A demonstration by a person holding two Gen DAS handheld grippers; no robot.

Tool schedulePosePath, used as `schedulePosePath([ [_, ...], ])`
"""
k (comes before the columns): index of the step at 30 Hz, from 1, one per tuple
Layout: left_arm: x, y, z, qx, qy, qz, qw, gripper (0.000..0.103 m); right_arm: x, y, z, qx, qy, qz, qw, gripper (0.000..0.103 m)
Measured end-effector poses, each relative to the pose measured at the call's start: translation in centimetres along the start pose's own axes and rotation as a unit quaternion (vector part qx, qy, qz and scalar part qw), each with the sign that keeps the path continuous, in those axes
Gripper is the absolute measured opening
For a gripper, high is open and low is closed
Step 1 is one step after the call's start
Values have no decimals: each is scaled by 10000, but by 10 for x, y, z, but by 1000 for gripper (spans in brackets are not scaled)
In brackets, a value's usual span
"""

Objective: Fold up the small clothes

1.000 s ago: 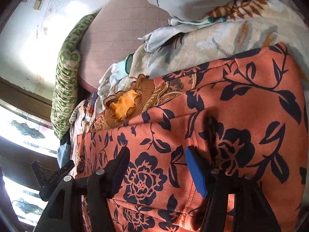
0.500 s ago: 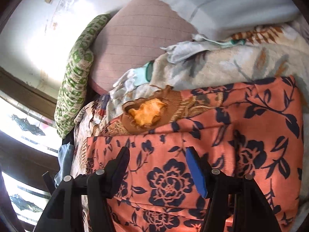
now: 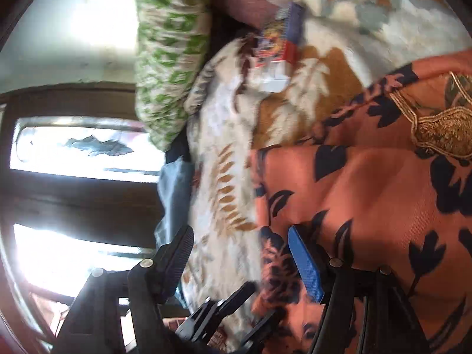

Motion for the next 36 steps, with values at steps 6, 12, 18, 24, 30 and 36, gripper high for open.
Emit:
schedulePosePath([
  [6,0,-1,0,64,25,77,9999,59,8,-15,-39,-166,-616,190,9978,71],
  [12,18,-13,-3,302,178,126,9993,59,-10,-20,0,-303,154,457,9984,55],
  [18,13,-41,-1,404,195,415,9981,65,94,-19,1,-101,-168,918,9956,74],
  [24,-17,-21,-2,57,-352,-198,9992,74,214,-42,105,-470,971,1915,9756,77],
  [30,41,-38,-3,116,-149,298,9994,75,293,-49,119,-469,701,2382,9676,80],
  [36,92,-5,-25,540,-152,246,9981,75,353,-37,183,-995,937,2523,9580,75],
])
Point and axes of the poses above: each gripper's, at about its wrist camera, not at the fingertips, and x roughly against the way its jaws point, z to its right, y to its underside, the point moved 10 cm from there along -x, roughly the way its jaws point, and after that the axes turned 15 degrees about z, right-handed, at the moved point
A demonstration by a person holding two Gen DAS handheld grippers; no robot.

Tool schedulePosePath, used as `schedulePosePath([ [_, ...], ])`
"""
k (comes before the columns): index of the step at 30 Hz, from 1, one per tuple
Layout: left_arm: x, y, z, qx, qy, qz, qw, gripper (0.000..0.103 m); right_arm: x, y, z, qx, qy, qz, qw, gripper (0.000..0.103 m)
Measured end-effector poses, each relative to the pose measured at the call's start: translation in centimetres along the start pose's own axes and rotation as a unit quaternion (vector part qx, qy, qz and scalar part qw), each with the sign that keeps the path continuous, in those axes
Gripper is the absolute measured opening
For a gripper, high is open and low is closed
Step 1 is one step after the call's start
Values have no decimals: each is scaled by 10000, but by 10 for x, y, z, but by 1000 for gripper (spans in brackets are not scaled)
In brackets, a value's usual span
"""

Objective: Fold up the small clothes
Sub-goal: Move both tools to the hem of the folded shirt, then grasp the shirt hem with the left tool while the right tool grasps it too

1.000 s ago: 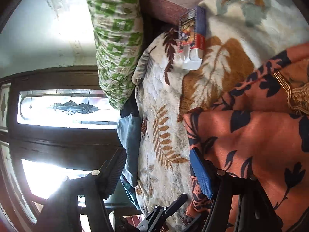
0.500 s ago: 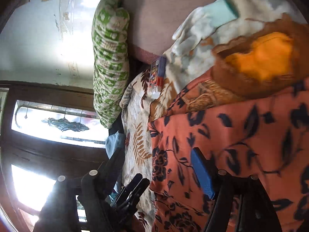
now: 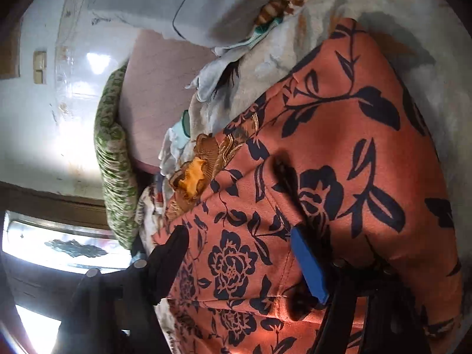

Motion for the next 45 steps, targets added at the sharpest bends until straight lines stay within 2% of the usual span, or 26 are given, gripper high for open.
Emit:
schedulePosePath([
  [2,21,9,-9,299,30,22,9995,75,23,-10,-5,399,336,273,9983,81],
  [3,30,14,-11,440,91,2,9990,75,33,-11,-14,576,223,325,9976,81],
  [5,52,24,-14,749,231,23,9969,75,52,1,-24,546,-60,218,9983,81],
  [6,63,29,-14,915,313,42,9953,76,64,9,-24,614,-35,211,9979,81],
  [8,84,39,-12,1172,479,72,9919,76,92,29,-19,909,70,185,9957,81],
  [11,121,50,-8,1242,559,351,9901,76,130,83,-27,1422,60,101,9898,81],
  [14,160,57,-3,1278,593,756,9871,76,199,119,-26,2187,68,194,9756,81],
  [16,175,69,2,1202,531,733,9886,78,247,137,-28,2600,-57,344,9650,81],
  [17,178,78,3,1168,466,638,9900,81,266,147,-26,2650,-100,339,9636,81],
  [20,166,110,3,1187,289,177,9924,82,294,170,6,2222,152,63,9749,84],
  [23,142,142,-3,1332,130,-470,9899,82,290,188,54,1521,455,-193,9871,84],
  [25,132,157,-1,1361,263,-800,9871,82,282,198,82,1082,648,-440,9910,84],
  [27,129,163,-3,1384,233,-892,9861,82,276,204,101,866,846,-567,9910,83],
  [31,123,167,-4,1626,505,-1009,9802,82,269,217,106,1013,937,-896,9864,83],
  [32,124,167,-6,1631,526,-1006,9801,76,268,221,107,1084,944,-951,9850,83],
  [33,126,166,-8,1667,513,-985,9797,65,267,224,108,1135,989,-956,9840,82],
  [35,125,167,-15,1743,457,-1070,9778,49,267,227,106,1129,968,-952,9843,77],
  [36,125,168,-19,1870,474,-1092,9751,45,267,229,106,1111,964,-965,9844,75],
  [38,126,166,-23,2111,545,-1078,9700,46,265,230,112,1106,1135,-962,9827,75],
  [40,125,168,-22,1966,544,-1125,9725,47,265,230,113,1024,1138,-923,9839,75],
  [41,126,169,-20,1767,483,-1142,9764,43,265,230,112,1048,1134,-932,9836,75],
  [42,126,169,-18,1535,385,-1160,9806,16,265,231,113,1101,1159,-952,9825,75],
  [43,127,171,-14,1324,367,-1237,9828,6,264,232,113,1130,1165,-1000,9817,75],
  [44,128,171,-12,1290,376,-1246,9831,6,262,235,114,1120,1140,-1062,9814,73],
  [45,130,171,-11,1324,376,-1246,9826,6,261,238,115,1086,1134,-1143,9810,54],
])
Point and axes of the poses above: each gripper's, at about its wrist camera, not at the fingertips, and x roughly against the way its jaws point, z to its right, y to its underside, the point moved 10 cm from there along -x, roughly the way its jaws point, and after that the axes turned 15 degrees about z, right-handed, at the moved point
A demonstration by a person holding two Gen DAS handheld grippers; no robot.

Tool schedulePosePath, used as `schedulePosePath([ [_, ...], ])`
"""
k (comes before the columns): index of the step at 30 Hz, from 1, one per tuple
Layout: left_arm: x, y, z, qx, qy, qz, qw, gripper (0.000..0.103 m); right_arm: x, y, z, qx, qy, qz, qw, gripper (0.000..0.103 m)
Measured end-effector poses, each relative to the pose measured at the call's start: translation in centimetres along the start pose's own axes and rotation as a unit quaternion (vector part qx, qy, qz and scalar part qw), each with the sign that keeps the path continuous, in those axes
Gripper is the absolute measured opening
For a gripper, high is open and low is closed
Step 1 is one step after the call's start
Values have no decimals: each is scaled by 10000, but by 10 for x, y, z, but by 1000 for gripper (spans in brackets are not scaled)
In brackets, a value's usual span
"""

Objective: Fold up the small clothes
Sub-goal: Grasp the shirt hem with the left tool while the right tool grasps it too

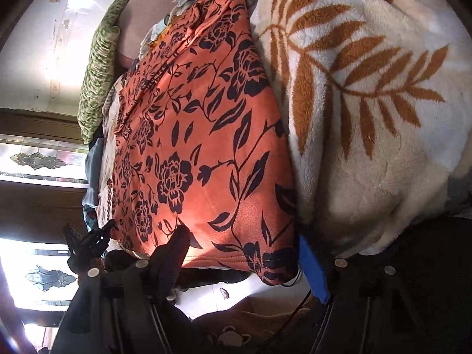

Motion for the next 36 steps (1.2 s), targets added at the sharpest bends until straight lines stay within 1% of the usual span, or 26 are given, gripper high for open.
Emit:
schedulePosePath([
  [1,3,-1,1,57,34,9,10000,6,-3,4,1,-68,1,-127,9999,23],
  [2,8,-3,2,129,77,42,9999,6,-5,7,4,-115,30,-203,9997,16],
  [4,27,-14,11,153,232,278,9992,6,-3,11,7,-62,130,-227,9996,11],
  [6,48,-27,24,-26,406,589,9974,6,9,4,3,-161,5,-15,9999,10],
  [7,51,-31,26,-62,407,661,9970,7,17,0,-2,-169,-107,87,9998,10],
  [9,42,-28,21,-10,350,546,9979,8,27,-7,-8,-88,-161,189,9997,10],
  [10,32,-22,15,40,267,435,9987,8,26,-8,-7,-84,-137,174,9997,14],
  [11,21,-16,9,72,143,302,9994,8,22,-8,-4,-121,-164,108,9997,14],
  [12,12,-8,3,-7,-24,186,9998,9,17,-6,-2,-209,-220,31,9995,14],
  [13,7,-1,-3,-125,-237,133,9996,10,13,-5,0,-312,-219,2,9993,17],
  [14,3,3,-5,-198,-363,109,9991,20,11,-5,3,-386,-208,16,9990,20],
  [15,1,7,-6,-236,-379,67,9990,41,9,-5,4,-452,-228,41,9987,28],
  [16,-1,10,-2,-238,-269,3,9994,53,8,-5,5,-522,-260,83,9983,48],
  [17,-2,12,3,-241,-122,-8,9996,67,9,-6,6,-572,-297,141,9978,59],
  [18,-2,11,5,-297,-121,51,9995,68,10,-8,5,-601,-369,227,9973,63],
  [19,-1,10,5,-396,-193,130,9989,64,11,-9,5,-614,-391,281,9970,63],
  [20,-3,10,5,-474,-231,98,9986,19,11,-10,4,-609,-398,314,9969,61],
  [21,-5,12,5,-464,-192,-28,9987,7,12,-11,2,-555,-414,346,9970,38],
  [22,-2,9,5,-308,-91,22,9995,7,13,-12,1,-519,-390,383,9972,9],
  [23,2,6,5,-201,15,67,9998,7,16,-14,1,-547,-380,433,9968,9],
  [25,13,-2,6,-25,164,190,9997,7,24,-19,-4,-588,-499,589,9953,8],
  [27,28,-14,16,203,540,330,9978,7,34,-24,-11,-697,-706,727,9924,8],
  [28,37,-22,22,224,663,436,9966,7,38,-28,-15,-791,-886,786,9898,8],
  [30,51,-38,32,246,875,629,9939,7,49,-38,-27,-960,-1334,950,9818,8],
  [32,60,-56,41,357,1076,760,9906,7,59,-51,-40,-1041,-1687,1111,9738,8],
  [36,64,-95,56,570,1338,919,9851,7,70,-79,-57,-1248,-2168,1364,9586,8],
])
Point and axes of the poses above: each gripper's, at about its wrist camera, not at the fingertips, and x roughly against the way its jaws point, z to its right, y to its underside, the point moved 10 cm from there along -x, roughly the way its jaws point, and after that the axes turned 15 degrees about z, right-handed, at the moved point
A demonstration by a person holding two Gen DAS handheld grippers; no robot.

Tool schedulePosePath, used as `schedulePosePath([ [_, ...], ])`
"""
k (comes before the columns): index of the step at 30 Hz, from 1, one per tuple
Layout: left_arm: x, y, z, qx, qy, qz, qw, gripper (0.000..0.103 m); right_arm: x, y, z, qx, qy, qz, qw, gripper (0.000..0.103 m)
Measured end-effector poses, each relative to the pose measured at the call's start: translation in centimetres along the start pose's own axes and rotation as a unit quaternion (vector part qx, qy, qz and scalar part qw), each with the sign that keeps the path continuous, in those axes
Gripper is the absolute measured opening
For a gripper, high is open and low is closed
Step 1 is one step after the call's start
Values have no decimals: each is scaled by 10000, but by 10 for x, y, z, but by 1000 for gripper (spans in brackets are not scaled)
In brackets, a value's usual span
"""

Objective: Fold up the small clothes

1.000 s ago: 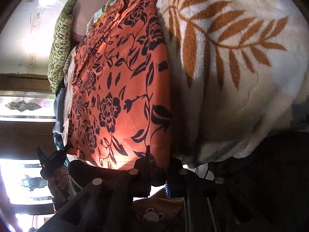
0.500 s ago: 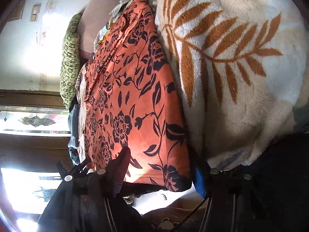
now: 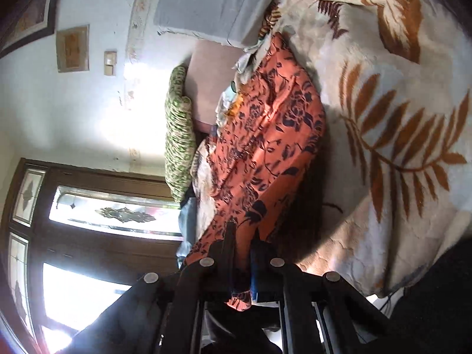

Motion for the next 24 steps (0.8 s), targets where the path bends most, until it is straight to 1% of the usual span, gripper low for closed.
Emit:
schedulePosePath([
  [3,-16,-39,16,-104,62,87,9999,7,-9,-27,-12,-148,-225,200,9994,8],
  [5,-37,-72,26,-142,62,139,9998,7,-22,-52,-21,-188,-328,320,9988,8],
  [8,-86,-125,43,-295,-79,221,9993,7,-46,-101,-35,-173,-435,516,9976,8],
  [10,-132,-157,56,-384,-140,212,9989,8,-74,-138,-46,-36,-412,606,9973,8],
  [11,-160,-170,61,-472,-229,190,9984,8,-92,-158,-49,-12,-394,627,9973,8],
  [12,-188,-181,60,-566,-419,259,9972,12,-112,-178,-52,34,-359,665,9971,8],
  [13,-218,-194,58,-714,-661,430,9943,13,-133,-199,-51,148,-221,739,9969,8],
  [14,-249,-209,51,-847,-985,698,9891,13,-155,-221,-44,77,-56,832,9965,9],
  [15,-280,-221,39,-1134,-1507,896,9780,34,-178,-241,-32,-189,37,921,9956,12],
  [16,-310,-222,23,-1482,-2062,769,9642,52,-204,-260,-18,-220,181,947,9951,13],
  [17,-332,-210,3,-1570,-2598,227,9525,73,-227,-276,-2,32,494,993,9938,15],
  [18,-344,-193,-10,-1453,-2740,-271,9503,72,-246,-286,19,182,959,960,9906,24],
  [19,-345,-180,-13,-1319,-2485,-372,9589,72,-261,-287,41,99,1377,767,9875,54],
  [20,-338,-177,-12,-1307,-2303,-148,9642,72,-265,-282,56,-86,1631,693,9841,65],
  [21,-325,-178,-11,-1479,-2282,162,9622,73,-260,-281,58,-77,1552,927,9835,67],
  [22,-310,-178,-9,-1687,-2234,370,9593,73,-255,-279,54,138,1438,1028,9842,67],
  [23,-295,-176,-7,-1813,-2158,473,9583,73,-246,-275,50,358,1463,1079,9827,68],
  [24,-279,-171,-5,-1884,-2013,468,9601,73,-232,-272,47,552,1514,1221,9794,70],
])
Point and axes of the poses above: each gripper's, at about its wrist camera, not at the fingertips, and x roughly against the way its jaws point, z to its right, y to its underside, the point moved 10 cm from there along -x, roughly the way its jaws point, and after that the axes turned 15 degrees about z, right-handed, at the moved point
